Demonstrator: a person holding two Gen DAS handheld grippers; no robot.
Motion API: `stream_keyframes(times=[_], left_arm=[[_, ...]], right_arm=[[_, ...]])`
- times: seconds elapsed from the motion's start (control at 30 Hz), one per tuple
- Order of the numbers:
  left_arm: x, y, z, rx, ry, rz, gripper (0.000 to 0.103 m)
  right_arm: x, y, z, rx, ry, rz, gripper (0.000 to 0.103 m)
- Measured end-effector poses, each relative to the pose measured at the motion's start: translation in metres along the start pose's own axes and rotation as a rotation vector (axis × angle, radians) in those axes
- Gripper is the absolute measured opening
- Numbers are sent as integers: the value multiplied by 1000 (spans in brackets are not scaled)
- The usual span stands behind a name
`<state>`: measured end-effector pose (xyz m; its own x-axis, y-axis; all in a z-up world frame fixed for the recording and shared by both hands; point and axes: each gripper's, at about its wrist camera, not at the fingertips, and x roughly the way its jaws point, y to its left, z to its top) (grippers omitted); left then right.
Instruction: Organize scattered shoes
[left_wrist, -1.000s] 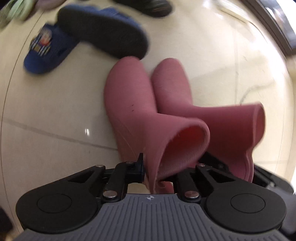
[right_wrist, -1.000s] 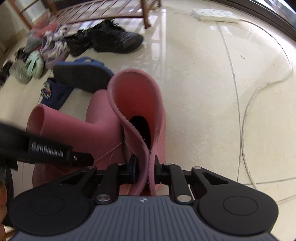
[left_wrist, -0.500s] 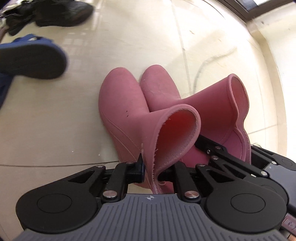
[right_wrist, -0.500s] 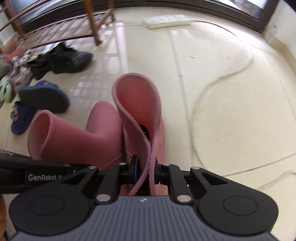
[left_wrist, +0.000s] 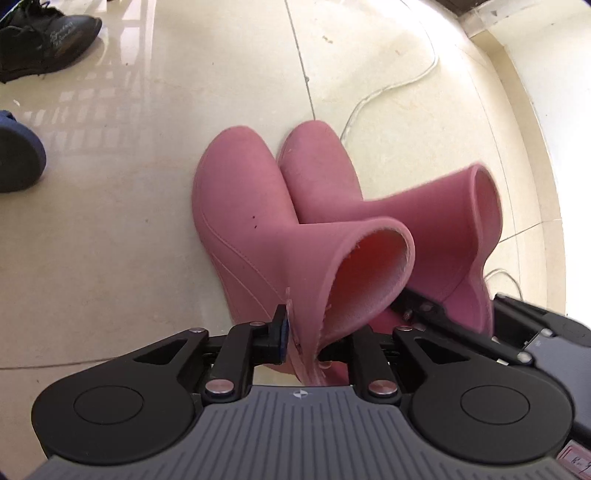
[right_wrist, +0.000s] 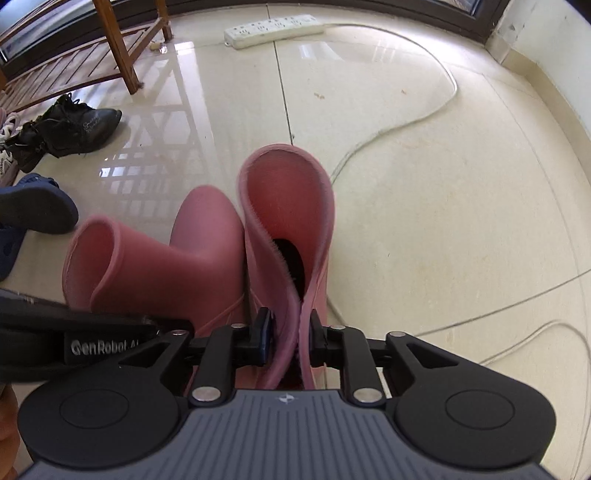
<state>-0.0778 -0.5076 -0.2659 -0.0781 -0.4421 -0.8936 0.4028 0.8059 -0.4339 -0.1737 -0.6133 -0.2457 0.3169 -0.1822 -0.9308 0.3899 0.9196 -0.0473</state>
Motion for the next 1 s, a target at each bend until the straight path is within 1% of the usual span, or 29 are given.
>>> stream_keyframes(times=[0.03,0.07,0.1,0.17,0.2,0.27,0.37,0.4,0.47,0.6,0.7,0.8,0.83,1.0], left_arm=[[1,1,-1,-5,3,1,18],[2,1,-1,-10,5,3,20],[-1,2,0,-15,7,5,22],[-6,4,4,-25,10,8,30],[-11,8,5,-31,8,11,32],[-20,9,4,-36,7,15,41],[-36,10,3,-32,-14,18,47],[-43,10,2,-31,-22,12,47],[-58,9,0,-31,-37,-7,53],[-86,6,-7,-13,-73,-32,57],[-103,4,-12,7,-103,-33,58],[-122,8,-18,-1,-121,-30,58],[-135,14,-22,-13,-133,-30,58],[-170,34,-29,-37,-162,-2,58]], right_arm=[[0,0,0,6,-2,-3,29],[1,-1,0,15,-3,-6,33],[0,-1,-1,18,-3,-7,33],[-3,0,-1,22,0,-13,38],[-5,0,-1,25,-1,-18,40],[-12,2,1,31,-8,-29,50],[-28,7,4,33,-28,-51,56],[-35,9,4,33,-35,-60,57],[-47,10,5,33,-51,-77,60],[-75,8,4,36,-86,-108,64],[-98,11,3,26,-116,-125,65],[-120,16,1,14,-136,-118,68],[-127,18,-1,14,-142,-116,69],[-157,30,-9,29,-166,-89,69]])
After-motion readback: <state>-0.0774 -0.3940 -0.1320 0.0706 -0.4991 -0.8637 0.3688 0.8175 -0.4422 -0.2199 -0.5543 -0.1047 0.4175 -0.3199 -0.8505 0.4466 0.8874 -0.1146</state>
